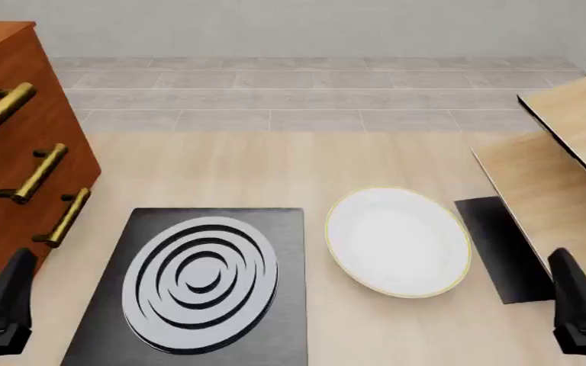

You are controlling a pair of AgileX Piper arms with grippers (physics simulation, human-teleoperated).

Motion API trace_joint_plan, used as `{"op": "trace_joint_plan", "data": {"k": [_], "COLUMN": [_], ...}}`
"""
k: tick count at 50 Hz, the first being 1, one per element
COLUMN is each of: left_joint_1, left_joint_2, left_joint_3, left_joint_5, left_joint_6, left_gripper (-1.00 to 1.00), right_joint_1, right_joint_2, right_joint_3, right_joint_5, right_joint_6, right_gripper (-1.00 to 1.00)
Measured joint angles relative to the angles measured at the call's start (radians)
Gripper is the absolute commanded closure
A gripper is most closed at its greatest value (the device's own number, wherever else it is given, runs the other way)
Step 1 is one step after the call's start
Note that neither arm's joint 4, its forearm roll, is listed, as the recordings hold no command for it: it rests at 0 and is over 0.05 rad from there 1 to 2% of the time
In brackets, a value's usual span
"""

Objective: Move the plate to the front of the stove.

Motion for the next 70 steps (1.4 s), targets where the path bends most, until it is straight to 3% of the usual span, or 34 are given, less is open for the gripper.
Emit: {"op": "trace_joint_plan", "data": {"k": [36,52,70], "left_joint_1": [0.000,0.016,0.021], "left_joint_2": [0.007,0.013,0.016], "left_joint_3": [-0.004,-0.003,-0.002], "left_joint_5": [0.000,-0.008,-0.012], "left_joint_6": [-0.001,-0.002,-0.002], "left_gripper": [-1.00,-1.00,-1.00], "right_joint_1": [0.119,0.173,0.225], "right_joint_2": [0.083,0.119,0.156], "right_joint_3": [-0.160,-0.190,-0.132], "right_joint_5": [0.174,0.210,0.187], "right_joint_6": [-0.472,-0.606,-0.749], "right_gripper": [-1.00,-1.00,-1.00]}}
